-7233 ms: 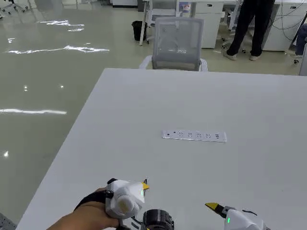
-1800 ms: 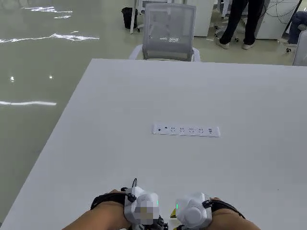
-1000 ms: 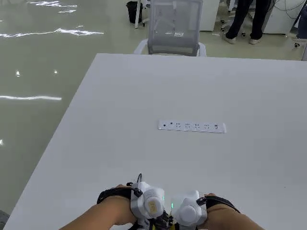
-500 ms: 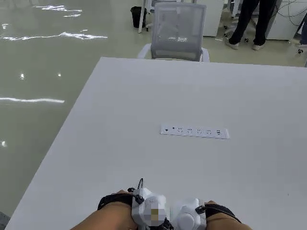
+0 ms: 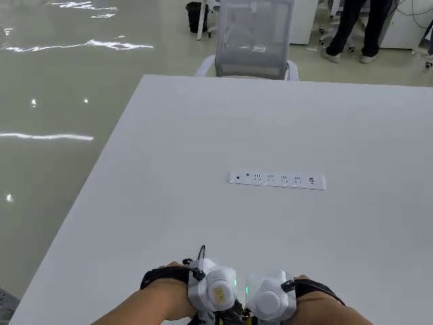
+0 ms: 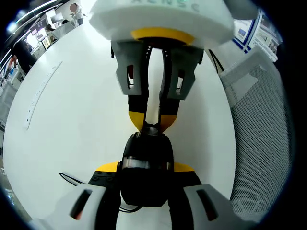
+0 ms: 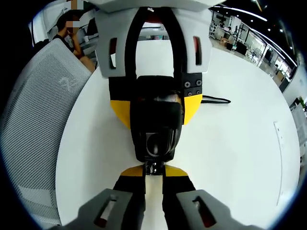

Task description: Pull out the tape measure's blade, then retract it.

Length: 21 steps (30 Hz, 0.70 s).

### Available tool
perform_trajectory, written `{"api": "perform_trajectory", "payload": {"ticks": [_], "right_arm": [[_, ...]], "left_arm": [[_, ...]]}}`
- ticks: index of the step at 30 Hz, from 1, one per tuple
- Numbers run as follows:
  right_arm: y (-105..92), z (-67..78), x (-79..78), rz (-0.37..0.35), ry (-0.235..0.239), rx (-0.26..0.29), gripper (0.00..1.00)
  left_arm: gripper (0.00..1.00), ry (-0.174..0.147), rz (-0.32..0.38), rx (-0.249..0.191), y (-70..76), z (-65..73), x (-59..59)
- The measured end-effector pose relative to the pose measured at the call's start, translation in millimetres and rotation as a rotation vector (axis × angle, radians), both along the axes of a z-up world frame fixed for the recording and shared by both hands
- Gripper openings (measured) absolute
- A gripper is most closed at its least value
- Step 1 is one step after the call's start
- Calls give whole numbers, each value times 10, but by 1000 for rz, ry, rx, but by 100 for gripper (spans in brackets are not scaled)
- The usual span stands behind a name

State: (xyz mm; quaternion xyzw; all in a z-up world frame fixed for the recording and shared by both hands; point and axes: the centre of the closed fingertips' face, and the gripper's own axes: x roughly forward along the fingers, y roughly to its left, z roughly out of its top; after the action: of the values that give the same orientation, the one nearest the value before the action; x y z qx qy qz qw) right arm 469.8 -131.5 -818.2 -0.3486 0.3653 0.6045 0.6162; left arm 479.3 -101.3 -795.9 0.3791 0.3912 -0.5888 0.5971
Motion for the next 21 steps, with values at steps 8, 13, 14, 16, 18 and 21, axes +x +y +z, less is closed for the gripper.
{"api": "perform_trajectory", "payload": {"ticks": [8,13,14,16,18,21], "right_arm": [[-43,1,0,13,-2,9,10],[-58,-8,8,12,-6,1,11],[-58,-10,8,10,-6,1,11],[-60,-13,5,2,-3,1,11],[-61,-15,3,3,-5,0,11],[-67,-21,5,2,-6,-3,11]], "left_arm": [[34,-7,-2,4,-1,-4,1],[34,-5,0,6,1,-8,3],[34,-5,0,7,2,-9,2],[34,-6,0,7,2,-7,-2],[34,-8,0,5,3,-4,-3],[34,-9,-1,3,3,-3,-3]]}}
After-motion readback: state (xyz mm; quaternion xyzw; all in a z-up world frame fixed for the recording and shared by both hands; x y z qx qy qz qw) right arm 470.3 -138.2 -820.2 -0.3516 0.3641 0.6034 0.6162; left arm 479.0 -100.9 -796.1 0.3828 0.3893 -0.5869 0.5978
